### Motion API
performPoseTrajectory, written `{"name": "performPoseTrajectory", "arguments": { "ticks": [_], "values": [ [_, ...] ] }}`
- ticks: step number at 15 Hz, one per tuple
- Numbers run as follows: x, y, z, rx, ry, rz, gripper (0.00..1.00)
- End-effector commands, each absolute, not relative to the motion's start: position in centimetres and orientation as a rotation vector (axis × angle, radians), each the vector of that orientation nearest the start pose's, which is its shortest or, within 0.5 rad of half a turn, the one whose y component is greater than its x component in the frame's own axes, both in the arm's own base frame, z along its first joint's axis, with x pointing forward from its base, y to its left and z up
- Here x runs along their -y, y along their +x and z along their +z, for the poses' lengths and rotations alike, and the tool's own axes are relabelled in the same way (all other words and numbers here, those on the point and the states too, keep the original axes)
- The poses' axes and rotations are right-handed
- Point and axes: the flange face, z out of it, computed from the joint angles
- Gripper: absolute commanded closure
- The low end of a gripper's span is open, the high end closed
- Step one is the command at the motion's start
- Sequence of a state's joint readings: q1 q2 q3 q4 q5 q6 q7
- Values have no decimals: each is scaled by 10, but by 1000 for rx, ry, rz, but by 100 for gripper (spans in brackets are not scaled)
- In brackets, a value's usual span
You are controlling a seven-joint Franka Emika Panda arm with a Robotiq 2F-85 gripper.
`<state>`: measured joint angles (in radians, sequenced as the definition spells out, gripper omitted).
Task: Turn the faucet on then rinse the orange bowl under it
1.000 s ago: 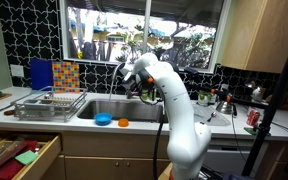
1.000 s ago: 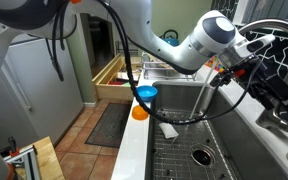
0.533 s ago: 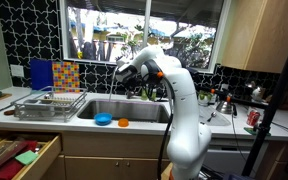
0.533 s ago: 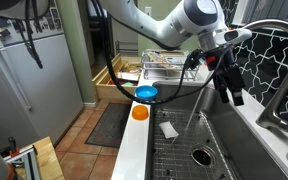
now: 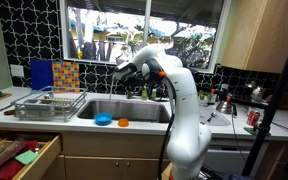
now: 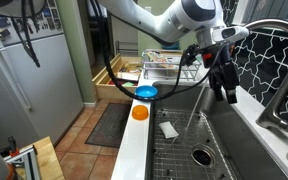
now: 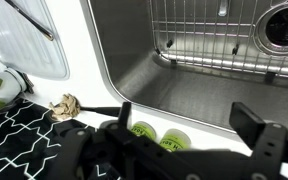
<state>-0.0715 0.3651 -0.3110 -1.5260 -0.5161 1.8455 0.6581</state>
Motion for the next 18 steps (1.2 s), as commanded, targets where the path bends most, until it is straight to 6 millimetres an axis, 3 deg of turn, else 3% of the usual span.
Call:
{"name": "performPoseTrajectory", "arguments": {
  "ticks": [1,4,9,12,13,17,18],
  "values": [
    [242,606,461,1024,2327,81,0],
    [219,584,462,1082,2435,-48,0],
    [201,531,476,1139,2611,-293,0],
    [181,501,479,1066,2760,-351,0],
    [196,529,481,1110,2658,-331,0],
    [182,508,484,1070,2721,-354,0],
    [168,506,479,980,2745,-351,0]
  ]
}}
